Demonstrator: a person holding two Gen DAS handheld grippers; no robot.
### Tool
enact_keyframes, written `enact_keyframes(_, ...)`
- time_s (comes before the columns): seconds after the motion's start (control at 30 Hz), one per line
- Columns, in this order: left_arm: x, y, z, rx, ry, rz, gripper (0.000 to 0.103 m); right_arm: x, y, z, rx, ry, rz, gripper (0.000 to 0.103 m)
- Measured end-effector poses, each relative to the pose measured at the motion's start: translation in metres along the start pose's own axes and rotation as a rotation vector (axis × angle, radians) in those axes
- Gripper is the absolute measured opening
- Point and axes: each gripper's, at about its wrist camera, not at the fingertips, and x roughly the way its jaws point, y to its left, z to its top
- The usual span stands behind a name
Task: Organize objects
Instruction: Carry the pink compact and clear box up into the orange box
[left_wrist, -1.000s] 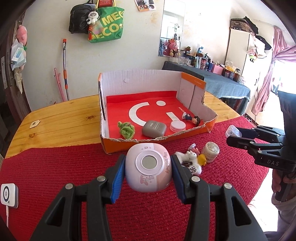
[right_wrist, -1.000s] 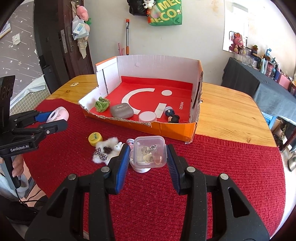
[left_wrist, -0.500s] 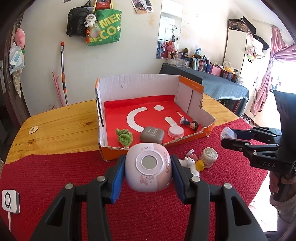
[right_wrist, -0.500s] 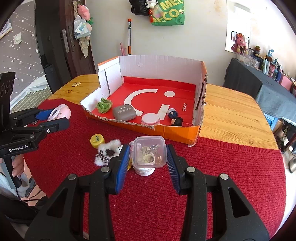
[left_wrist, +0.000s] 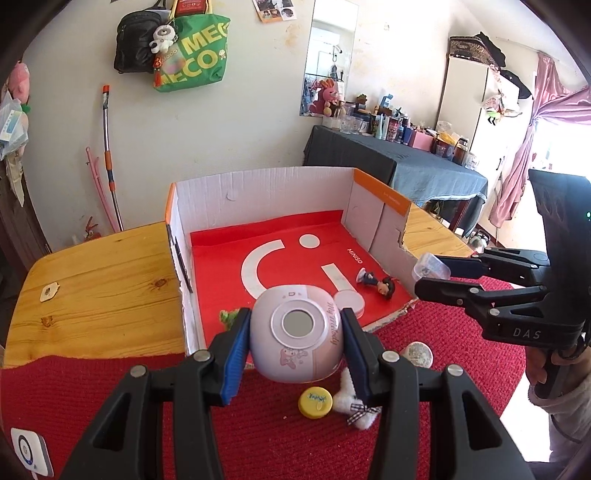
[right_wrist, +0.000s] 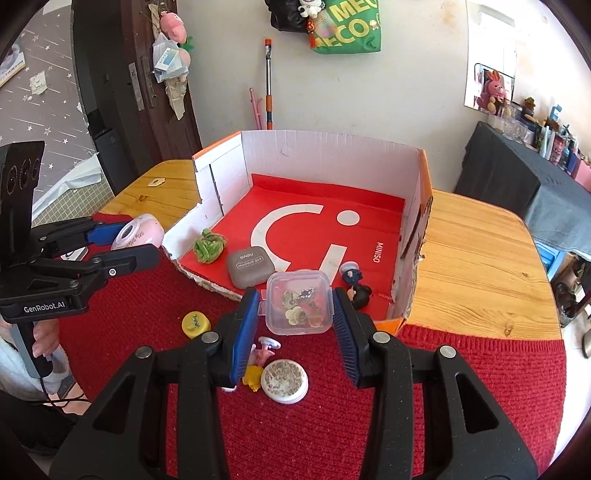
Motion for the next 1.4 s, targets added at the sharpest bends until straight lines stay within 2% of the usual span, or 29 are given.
enact_keyframes(0.23,0.037,0.010,0.030,0.021,0.070,-0.017,0.049,0.034,-0.006,0.037,-0.022,0.061,0.017,0.038)
enact_keyframes(0.37,0.065,0.015,0.039,0.026,0.143,-0.026,0.049,0.065,-0.007,0.051,-0.057,0.133,0.018,0.038)
enact_keyframes(0.57,0.103,0.022,0.045,0.024,0.229,-0.027,0.049,0.107,-0.012,0.057,-0.083,0.237,0.015,0.038)
enact_keyframes(0.8,0.137,0.036,0.045,-0.027,0.314,-0.059,0.049,0.134,-0.018,0.058,-0.088,0.316,0.025,0.038)
enact_keyframes(1.17,0.156,0.041,0.039,-0.030,0.358,-0.053,0.049,0.154,-0.022,0.053,-0.098,0.391,0.028,0.038)
enact_keyframes(1.4,0.158,0.046,0.034,-0.031,0.366,-0.039,0.049,0.153,-0.022,0.047,-0.104,0.406,0.024,0.038)
